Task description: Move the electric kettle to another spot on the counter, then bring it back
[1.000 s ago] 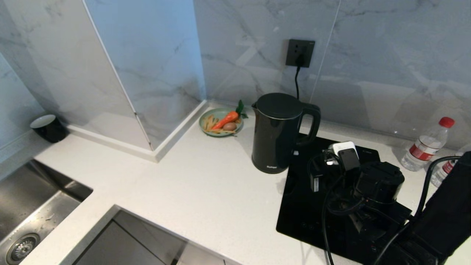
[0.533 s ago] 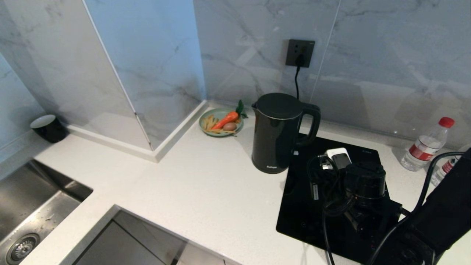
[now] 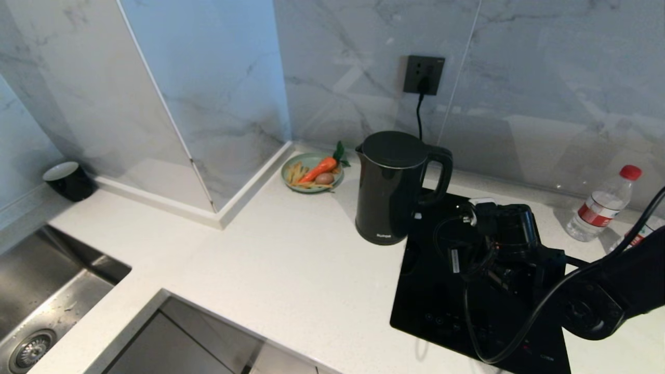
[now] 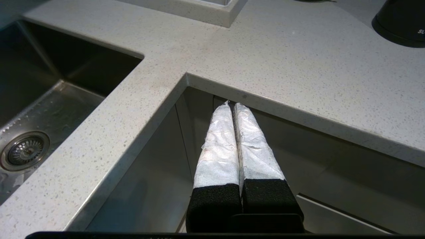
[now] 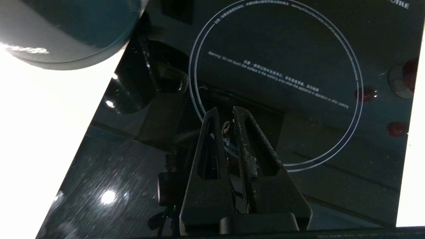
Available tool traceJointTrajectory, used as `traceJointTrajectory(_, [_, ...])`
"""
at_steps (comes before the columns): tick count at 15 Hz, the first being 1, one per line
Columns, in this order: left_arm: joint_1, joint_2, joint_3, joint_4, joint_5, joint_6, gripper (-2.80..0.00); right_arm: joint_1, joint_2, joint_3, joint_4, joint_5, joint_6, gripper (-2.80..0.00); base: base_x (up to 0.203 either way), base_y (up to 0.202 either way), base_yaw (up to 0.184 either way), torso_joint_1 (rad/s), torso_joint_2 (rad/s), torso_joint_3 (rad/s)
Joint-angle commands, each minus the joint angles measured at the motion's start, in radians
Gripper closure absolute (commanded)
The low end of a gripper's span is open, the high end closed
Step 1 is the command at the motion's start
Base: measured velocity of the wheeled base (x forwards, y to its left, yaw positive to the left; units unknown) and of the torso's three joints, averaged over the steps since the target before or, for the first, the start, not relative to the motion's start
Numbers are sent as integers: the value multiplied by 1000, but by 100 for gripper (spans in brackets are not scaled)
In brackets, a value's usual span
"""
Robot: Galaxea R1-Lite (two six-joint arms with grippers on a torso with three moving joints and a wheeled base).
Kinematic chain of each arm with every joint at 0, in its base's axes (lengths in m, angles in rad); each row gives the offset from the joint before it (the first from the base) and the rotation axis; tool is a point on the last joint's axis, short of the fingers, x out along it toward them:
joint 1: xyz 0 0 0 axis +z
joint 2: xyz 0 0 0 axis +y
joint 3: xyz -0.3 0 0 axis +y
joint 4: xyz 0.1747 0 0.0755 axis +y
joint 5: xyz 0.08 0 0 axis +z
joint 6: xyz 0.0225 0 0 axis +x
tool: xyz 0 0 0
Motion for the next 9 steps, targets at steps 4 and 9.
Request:
traceJointTrajectory(4, [0, 1, 0, 1, 0, 0, 0, -24, 67, -40, -20, -2, -37, 0, 0, 0, 0, 0, 0, 0])
traceJointTrajectory(9, [0, 0, 0, 1, 0, 0, 0, -79, 164, -56, -233, -1, -153, 0, 0, 0, 0, 0, 0, 0])
